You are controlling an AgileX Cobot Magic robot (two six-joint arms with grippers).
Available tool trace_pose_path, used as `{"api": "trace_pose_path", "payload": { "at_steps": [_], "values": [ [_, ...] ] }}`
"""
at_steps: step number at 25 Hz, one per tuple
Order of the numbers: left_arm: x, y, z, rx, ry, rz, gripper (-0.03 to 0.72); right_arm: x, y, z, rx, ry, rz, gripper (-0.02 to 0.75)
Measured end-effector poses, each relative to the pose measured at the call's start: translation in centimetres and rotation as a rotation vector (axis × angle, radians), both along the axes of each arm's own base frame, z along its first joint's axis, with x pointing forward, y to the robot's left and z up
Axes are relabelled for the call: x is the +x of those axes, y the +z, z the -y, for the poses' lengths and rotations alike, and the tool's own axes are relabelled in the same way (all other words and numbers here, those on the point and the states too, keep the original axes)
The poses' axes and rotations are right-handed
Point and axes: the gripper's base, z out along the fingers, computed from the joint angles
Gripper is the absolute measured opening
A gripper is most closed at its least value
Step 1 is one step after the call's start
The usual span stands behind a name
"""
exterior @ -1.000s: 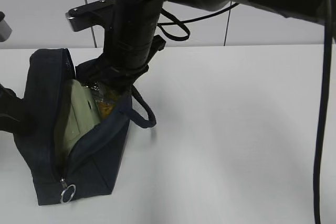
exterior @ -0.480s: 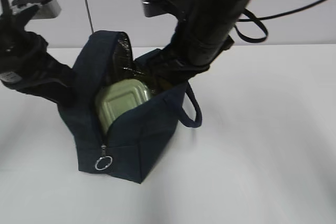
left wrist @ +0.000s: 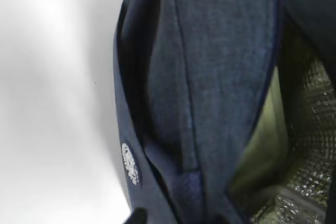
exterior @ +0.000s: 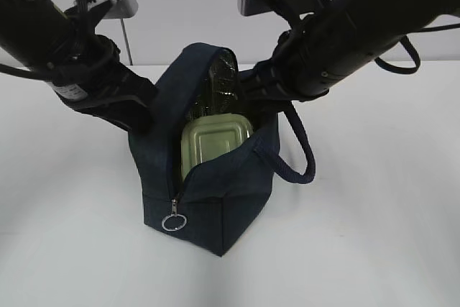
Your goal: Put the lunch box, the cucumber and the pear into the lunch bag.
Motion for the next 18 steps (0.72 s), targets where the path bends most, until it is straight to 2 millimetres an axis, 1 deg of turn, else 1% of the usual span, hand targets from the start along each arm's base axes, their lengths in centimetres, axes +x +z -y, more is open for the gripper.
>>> {"api": "trace_pose_path", "payload": {
  "at_steps": [1, 3, 4, 5, 6, 7, 9, 11, 13, 14, 17, 18],
  "values": [
    [-0.1, 0.2, 0.0, -0.003, 0.001, 0.007, 0.195, 0.1, 0.3, 0.0, 0.005, 0.003, 0.021, 0.43],
    [-0.3, 1.0, -0.1, -0.014, 0.005, 0.039, 0.351, 0.0, 1.1, 0.1, 0.007, 0.012, 0.065, 0.577],
    [-0.3, 1.5, -0.2, -0.023, 0.009, 0.067, 0.407, -0.2, 1.6, 0.3, 0.009, 0.016, 0.091, 0.615],
    [-0.5, 2.3, -0.3, -0.036, 0.014, 0.101, 0.458, -0.3, 2.2, 0.4, 0.017, 0.019, 0.115, 0.629],
    [-0.8, 3.2, -0.5, -0.05, 0.018, 0.139, 0.489, -0.6, 3.0, 0.6, 0.025, 0.02, 0.139, 0.632],
    [-1.1, 3.9, -0.7, -0.066, 0.023, 0.187, 0.505, -0.9, 3.8, 0.8, 0.037, 0.021, 0.166, 0.625],
    [-2.5, 5.5, -1.2, -0.105, 0.026, 0.295, 0.524, -1.7, 5.2, 1.2, 0.065, 0.029, 0.227, 0.599],
    [-4.3, 6.2, -1.5, -0.154, 0.017, 0.389, 0.529, -3.4, 5.8, 1.3, 0.095, 0.055, 0.277, 0.582],
    [-6.6, 6.0, -1.8, -0.197, 0.008, 0.475, 0.529, -5.5, 5.1, 0.8, 0.126, 0.106, 0.315, 0.577],
    [-7.8, 5.9, -2.0, -0.212, 0.001, 0.512, 0.529, -6.6, 4.3, 0.6, 0.146, 0.133, 0.339, 0.576],
    [-10.5, 4.1, -2.9, -0.223, 0.01, 0.576, 0.529, -9.8, 1.4, -0.1, 0.22, 0.224, 0.41, 0.574],
    [-11.1, 3.7, -3.3, -0.226, 0.021, 0.595, 0.529, -10.8, 0.2, -0.3, 0.245, 0.251, 0.428, 0.573]
  ]
}}
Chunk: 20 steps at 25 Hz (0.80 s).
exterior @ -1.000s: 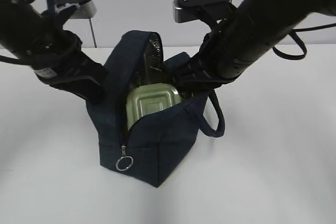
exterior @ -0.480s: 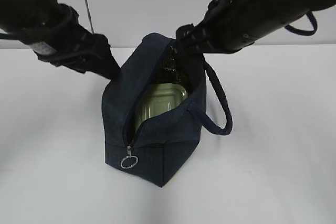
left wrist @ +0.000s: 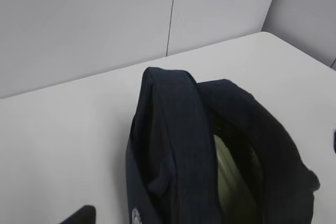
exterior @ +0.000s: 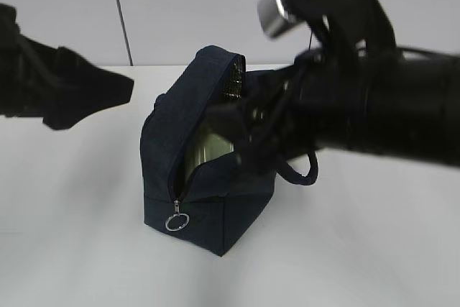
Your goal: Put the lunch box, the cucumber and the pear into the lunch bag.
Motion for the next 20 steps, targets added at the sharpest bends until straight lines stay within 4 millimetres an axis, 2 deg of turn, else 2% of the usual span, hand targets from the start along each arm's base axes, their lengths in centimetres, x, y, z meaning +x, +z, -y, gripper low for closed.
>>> {"api": "trace_pose_path", "payload": {
  "at_steps": [3, 5, 14, 17, 20],
  "values": [
    [-1.6, -1.7, -1.0, 0.01, 0.011, 0.004, 0.529, -2.3, -3.8, -0.1, 0.037, 0.053, -0.02, 0.571],
    [-2.1, -2.4, -1.3, 0.019, 0.01, -0.008, 0.525, -2.9, -5.7, -0.2, 0.036, 0.063, -0.053, 0.571],
    [-2.5, -3.0, -1.3, 0.036, -0.006, -0.045, 0.512, -2.0, -12.4, -2.6, 0.031, 0.105, -0.175, 0.571],
    [-2.5, -3.0, -1.3, 0.037, -0.007, -0.047, 0.504, -1.8, -13.9, -3.2, 0.057, 0.126, -0.192, 0.566],
    [-2.5, -3.0, -1.3, 0.037, -0.007, -0.048, 0.495, -1.6, -15.1, -3.7, 0.066, 0.139, -0.197, 0.525]
  ]
}}
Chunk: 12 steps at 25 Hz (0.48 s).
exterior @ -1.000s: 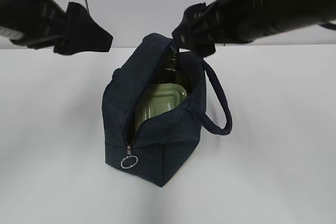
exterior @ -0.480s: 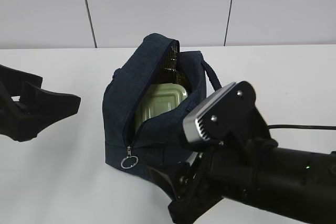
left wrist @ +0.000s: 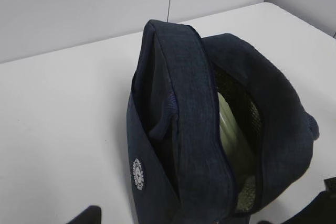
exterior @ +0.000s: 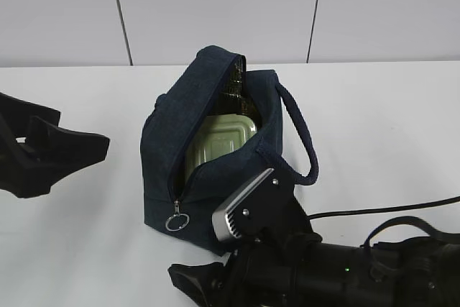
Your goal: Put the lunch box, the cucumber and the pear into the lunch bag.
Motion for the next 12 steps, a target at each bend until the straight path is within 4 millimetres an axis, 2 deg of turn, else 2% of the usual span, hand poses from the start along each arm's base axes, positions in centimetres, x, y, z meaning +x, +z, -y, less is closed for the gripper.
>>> {"api": "trace_pose_path", "payload": {
  "at_steps": [4, 12],
  "values": [
    [0.0, 0.0, 0.0, 0.0, 0.0, 0.0, 0.492, 0.9, -1.1, -1.1, -0.009, 0.015, -0.005, 0.475],
    [0.0, 0.0, 0.0, 0.0, 0.0, 0.0, 0.47, 3.3, -1.7, -2.7, -0.032, -0.065, 0.005, 0.464]
  ]
}}
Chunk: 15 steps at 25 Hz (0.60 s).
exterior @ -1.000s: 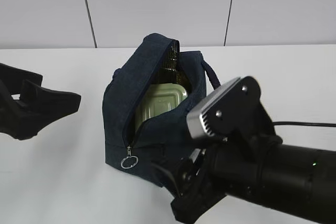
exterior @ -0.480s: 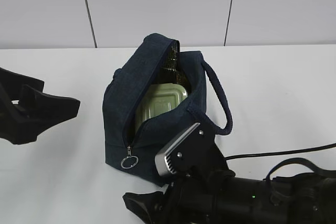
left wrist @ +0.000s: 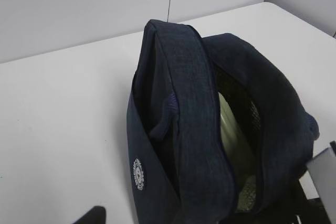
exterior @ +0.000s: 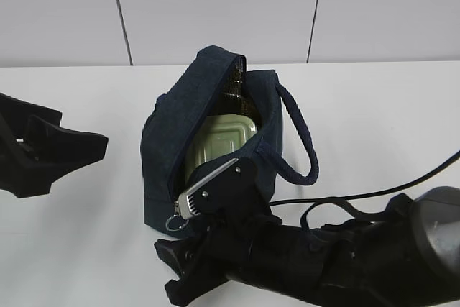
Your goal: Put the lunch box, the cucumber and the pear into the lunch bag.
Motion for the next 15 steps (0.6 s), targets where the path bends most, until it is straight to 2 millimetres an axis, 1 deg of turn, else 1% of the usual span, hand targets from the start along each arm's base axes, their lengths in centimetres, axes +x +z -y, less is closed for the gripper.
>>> {"api": "trace_pose_path", "payload": {
  "at_steps": [4, 8, 15],
  "values": [
    [0.0, 0.0, 0.0, 0.0, 0.0, 0.0, 0.468, 0.68, 0.12, -0.27, -0.025, -0.029, 0.006, 0.463],
    [0.0, 0.0, 0.0, 0.0, 0.0, 0.0, 0.468, 1.09, -0.46, -0.61, -0.039, -0.034, 0.001, 0.463],
    [0.0, 0.0, 0.0, 0.0, 0.0, 0.0, 0.468, 1.05, -0.69, -0.99, -0.057, 0.012, 0.01, 0.459]
  ]
}}
